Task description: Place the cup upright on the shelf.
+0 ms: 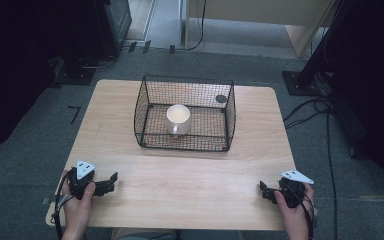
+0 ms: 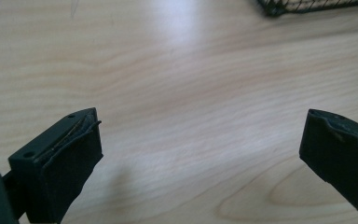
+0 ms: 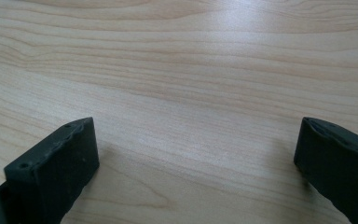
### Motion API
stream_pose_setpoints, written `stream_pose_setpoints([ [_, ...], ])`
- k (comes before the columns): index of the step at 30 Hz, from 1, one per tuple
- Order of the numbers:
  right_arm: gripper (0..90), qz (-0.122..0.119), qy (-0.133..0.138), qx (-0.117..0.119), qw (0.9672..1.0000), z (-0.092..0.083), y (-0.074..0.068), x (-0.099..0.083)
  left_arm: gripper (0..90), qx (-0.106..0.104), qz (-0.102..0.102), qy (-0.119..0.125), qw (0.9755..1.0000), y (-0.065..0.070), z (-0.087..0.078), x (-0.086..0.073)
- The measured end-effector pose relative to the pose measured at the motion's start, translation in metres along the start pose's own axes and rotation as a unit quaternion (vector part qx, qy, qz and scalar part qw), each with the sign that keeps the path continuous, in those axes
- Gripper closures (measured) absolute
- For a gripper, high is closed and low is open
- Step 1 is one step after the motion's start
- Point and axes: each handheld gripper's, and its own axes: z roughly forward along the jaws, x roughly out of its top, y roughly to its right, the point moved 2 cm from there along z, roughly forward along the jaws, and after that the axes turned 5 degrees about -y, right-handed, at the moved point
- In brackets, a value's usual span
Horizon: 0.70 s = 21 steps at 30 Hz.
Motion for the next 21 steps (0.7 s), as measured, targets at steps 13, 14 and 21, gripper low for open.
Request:
stream_pose_setpoints([
  [13,0.0,0.000,0.000,0.000,1.0000,0.0000,0.0000,0.0000,0.0,0.018,-0.001,-0.051,0.9986,-0.0119,0.0021,-0.0071],
  [14,0.0,0.000,0.000,0.000,1.0000,0.0000,0.0000,0.0000,0.0,0.019,-0.003,-0.051,0.9985,-0.0116,0.0022,-0.0070],
  [21,0.0,0.000,0.000,0.000,1.0000,0.0000,0.0000,0.0000,0.0,0.037,-0.026,-0.050,0.9977,-0.0084,0.0028,-0.0065],
])
